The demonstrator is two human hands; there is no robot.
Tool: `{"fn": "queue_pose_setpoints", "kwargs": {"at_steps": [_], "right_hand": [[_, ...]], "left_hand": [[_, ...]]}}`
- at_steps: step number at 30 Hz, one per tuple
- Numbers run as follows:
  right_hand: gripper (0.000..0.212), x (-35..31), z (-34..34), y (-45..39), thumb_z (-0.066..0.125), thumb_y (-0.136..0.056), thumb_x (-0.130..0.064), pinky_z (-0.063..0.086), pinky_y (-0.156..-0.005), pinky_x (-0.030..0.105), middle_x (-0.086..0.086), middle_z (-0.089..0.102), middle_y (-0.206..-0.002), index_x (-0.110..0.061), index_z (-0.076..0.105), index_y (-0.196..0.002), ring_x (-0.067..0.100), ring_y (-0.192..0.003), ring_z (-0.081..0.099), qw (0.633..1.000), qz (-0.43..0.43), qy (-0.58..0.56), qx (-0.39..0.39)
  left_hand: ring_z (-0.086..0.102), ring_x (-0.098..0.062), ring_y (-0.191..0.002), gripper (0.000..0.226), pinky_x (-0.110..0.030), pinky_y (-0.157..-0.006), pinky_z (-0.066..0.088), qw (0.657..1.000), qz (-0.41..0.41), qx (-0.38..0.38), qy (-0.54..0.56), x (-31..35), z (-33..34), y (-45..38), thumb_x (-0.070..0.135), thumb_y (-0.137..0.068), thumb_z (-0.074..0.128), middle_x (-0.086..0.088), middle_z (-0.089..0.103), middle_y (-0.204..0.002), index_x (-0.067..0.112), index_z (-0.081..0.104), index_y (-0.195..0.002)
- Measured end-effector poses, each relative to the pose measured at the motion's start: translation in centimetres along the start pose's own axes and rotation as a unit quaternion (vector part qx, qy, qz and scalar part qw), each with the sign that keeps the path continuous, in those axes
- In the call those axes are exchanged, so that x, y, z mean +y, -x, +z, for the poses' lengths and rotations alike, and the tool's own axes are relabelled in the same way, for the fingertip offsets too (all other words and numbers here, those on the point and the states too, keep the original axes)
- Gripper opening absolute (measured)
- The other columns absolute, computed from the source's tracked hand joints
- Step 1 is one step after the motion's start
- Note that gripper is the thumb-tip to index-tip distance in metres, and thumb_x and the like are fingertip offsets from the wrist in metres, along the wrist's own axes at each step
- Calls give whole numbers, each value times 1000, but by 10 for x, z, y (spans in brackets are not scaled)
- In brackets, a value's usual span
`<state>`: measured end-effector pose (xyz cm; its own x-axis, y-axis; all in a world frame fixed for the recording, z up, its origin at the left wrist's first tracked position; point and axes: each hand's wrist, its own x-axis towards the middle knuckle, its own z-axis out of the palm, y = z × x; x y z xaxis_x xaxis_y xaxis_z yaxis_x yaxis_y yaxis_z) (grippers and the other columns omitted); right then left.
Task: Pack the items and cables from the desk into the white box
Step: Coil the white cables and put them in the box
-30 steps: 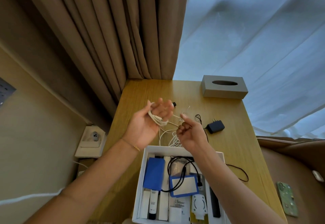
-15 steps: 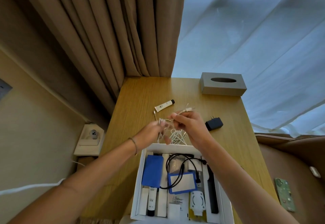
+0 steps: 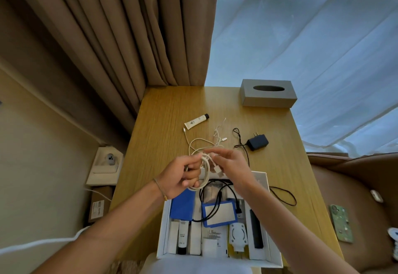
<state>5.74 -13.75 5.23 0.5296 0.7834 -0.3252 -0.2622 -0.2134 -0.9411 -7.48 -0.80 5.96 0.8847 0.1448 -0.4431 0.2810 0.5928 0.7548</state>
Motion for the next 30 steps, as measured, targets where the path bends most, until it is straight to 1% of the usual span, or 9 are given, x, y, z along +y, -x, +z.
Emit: {"fn": "queue_pose_setpoints", "kwargs": {"at_steps": [6, 9, 12, 15, 18, 20, 23, 27, 30], "right_hand": [[32, 13, 9, 20, 46, -107, -19, 57, -66, 24, 6, 77, -83, -13, 76, -100, 16, -74, 72, 999, -4, -10, -30], [38, 17, 8, 26, 42, -109, -23, 62, -77, 44, 25, 74, -93, 0, 72, -105, 37, -86, 73, 999, 7, 12, -38], [28, 19, 2, 34, 44, -106, -10, 62, -77, 35, 20, 75, -98, -3, 71, -110, 29, -86, 75, 997, 15, 8, -80], [23, 28, -7, 45, 51, -101, 0, 63, -81, 40, 17, 77, -98, -4, 71, -112, 28, -90, 76, 997, 25, 19, -68], [20, 43, -13, 52, 57, -99, -3, 62, -84, 44, 10, 78, -95, -8, 74, -109, 21, -89, 76, 994, 24, 107, -8], [24, 52, -15, 54, 58, -99, -6, 62, -78, 34, -2, 77, -86, -21, 75, -105, 10, -80, 73, 972, -8, 233, 19], [31, 62, -26, 55, 57, -98, -6, 57, -67, 32, -7, 71, -80, -29, 74, -112, 15, -70, 66, 930, -15, 367, -3], [36, 76, -46, 58, 56, -93, 0, 51, -64, 21, -9, 65, -80, -23, 74, -114, 11, -72, 62, 870, 15, 484, -91], [38, 83, -46, 63, 58, -94, -3, 52, -69, 23, -7, 70, -88, -24, 73, -121, 9, -76, 63, 829, 0, 543, -137]], "left_hand": [[29, -9, -32, 45, -27, -51, 43, 998, -5, 55, 42, -20, 2, -7, 35, -101, 46, 6, 28, -40, 18, 42, -59], [28, -10, -33, 47, -27, -51, 42, 997, -8, 71, 39, -28, 7, -11, 36, -102, 45, 6, 28, -40, 19, 42, -58], [30, -12, -33, 48, -30, -53, 40, 996, -25, 88, 22, -36, 14, -17, 34, -103, 44, 4, 28, -39, 18, 40, -58], [42, -16, -40, 43, -30, -54, 44, 994, -32, 96, -33, -47, 22, -18, 32, -104, 45, -2, 36, -46, 12, 47, -66], [58, -26, -66, 39, -40, -66, 51, 974, -7, 151, -169, -63, 32, -18, 33, -104, 47, -21, 56, -73, -1, 60, -92], [56, -27, -75, 37, -44, -73, 49, 931, 19, 174, -321, -72, 35, -17, 34, -106, 42, -19, 57, -80, 3, 57, -90], [49, -19, -69, 39, -34, -67, 39, 872, -9, 126, -473, -77, 27, -13, 37, -105, 39, -6, 51, -73, 11, 57, -82], [57, -17, -64, 39, -33, -65, 47, 839, -79, 21, -538, -86, 18, -5, 39, -99, 54, -8, 60, -72, 5, 67, -83], [66, -10, -77, 15, -28, -71, 56, 832, -61, 37, -550, -103, 27, -4, 37, -94, 64, 5, 71, -85, 25, 73, -94]]}}
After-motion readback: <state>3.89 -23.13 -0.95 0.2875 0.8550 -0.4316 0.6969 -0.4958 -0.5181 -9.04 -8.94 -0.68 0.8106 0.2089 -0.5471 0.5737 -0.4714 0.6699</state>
